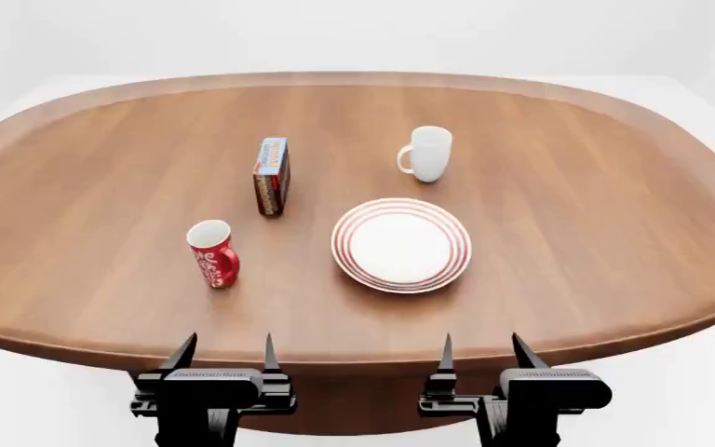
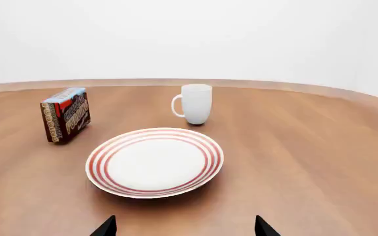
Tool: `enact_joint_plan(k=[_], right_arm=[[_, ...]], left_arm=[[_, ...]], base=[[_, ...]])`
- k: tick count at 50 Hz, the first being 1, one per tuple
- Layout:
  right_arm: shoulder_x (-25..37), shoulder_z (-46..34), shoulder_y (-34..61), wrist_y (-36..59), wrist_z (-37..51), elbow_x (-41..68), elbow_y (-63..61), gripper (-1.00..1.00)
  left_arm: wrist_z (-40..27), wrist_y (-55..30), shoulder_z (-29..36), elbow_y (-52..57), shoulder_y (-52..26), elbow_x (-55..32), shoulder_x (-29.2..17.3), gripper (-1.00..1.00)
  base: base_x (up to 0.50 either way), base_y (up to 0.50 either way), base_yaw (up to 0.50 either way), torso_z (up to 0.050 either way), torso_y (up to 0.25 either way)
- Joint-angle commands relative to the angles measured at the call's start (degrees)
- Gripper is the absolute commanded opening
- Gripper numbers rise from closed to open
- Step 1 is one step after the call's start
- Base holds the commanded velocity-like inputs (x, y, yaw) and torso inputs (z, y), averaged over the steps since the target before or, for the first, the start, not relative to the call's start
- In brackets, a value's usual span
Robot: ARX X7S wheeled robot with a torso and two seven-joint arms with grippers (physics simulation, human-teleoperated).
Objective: Pick up the red mug and put it on the plate
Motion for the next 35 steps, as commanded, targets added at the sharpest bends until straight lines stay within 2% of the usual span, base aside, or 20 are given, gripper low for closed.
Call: enact_joint_plan(k=[1, 6, 11, 17, 21, 23, 25, 35], right_arm=[[0.78, -0.72, 0.31, 3.02, 1.92, 0.89, -1.25, 1.00], [1.90, -1.57, -0.82, 2.59, 2.30, 4.02, -3.61, 1.00], [3.55, -2.17, -0.85, 8.66, 3.10, 4.24, -12.22, 1.00], [6.49, -3.49, 3.90, 16.00, 3.24, 1.69, -19.41, 1.00], [6.42, -1.90, 3.97, 13.70, 4.15, 2.84, -18.85, 1.00], [6.28, -1.74, 4.24, 13.73, 4.34, 3.28, -15.00, 1.00], [5.82, -0.77, 4.42, 12.07, 4.13, 5.07, -11.78, 1.00], [7.15, -3.01, 4.20, 10.85, 4.98, 2.96, -11.87, 1.00]], left_arm=[[-0.72, -0.63, 1.24, 2.18, 0.48, -1.03, -0.95, 1.00], [-1.84, -1.25, 1.42, 4.87, 1.18, -3.31, -2.05, 1.00], [-3.03, -6.18, 2.09, 10.08, 0.76, -4.78, -2.55, 1.00], [-4.78, -11.89, 3.34, 18.39, -2.49, -5.75, -2.83, 1.00], [-5.55, -11.93, 4.17, 16.98, -3.11, -5.73, -3.16, 1.00], [-4.18, -11.35, 5.16, 12.94, -2.72, -6.35, -3.69, 1.00], [-5.53, -12.33, 4.98, 9.42, -4.02, -6.25, -3.11, 1.00], [-6.46, -12.17, 5.11, 13.13, -4.02, -7.43, -4.60, 1.00]], base=[[0.00, 0.00, 0.00, 0.000, 0.000], [0.00, 0.00, 0.00, 0.000, 0.000], [0.00, 0.00, 0.00, 0.000, 0.000], [0.00, 0.00, 0.00, 0.000, 0.000], [0.00, 0.00, 0.00, 0.000, 0.000], [0.00, 0.00, 0.00, 0.000, 0.000], [0.00, 0.00, 0.00, 0.000, 0.000], [0.05, 0.00, 0.00, 0.000, 0.000]])
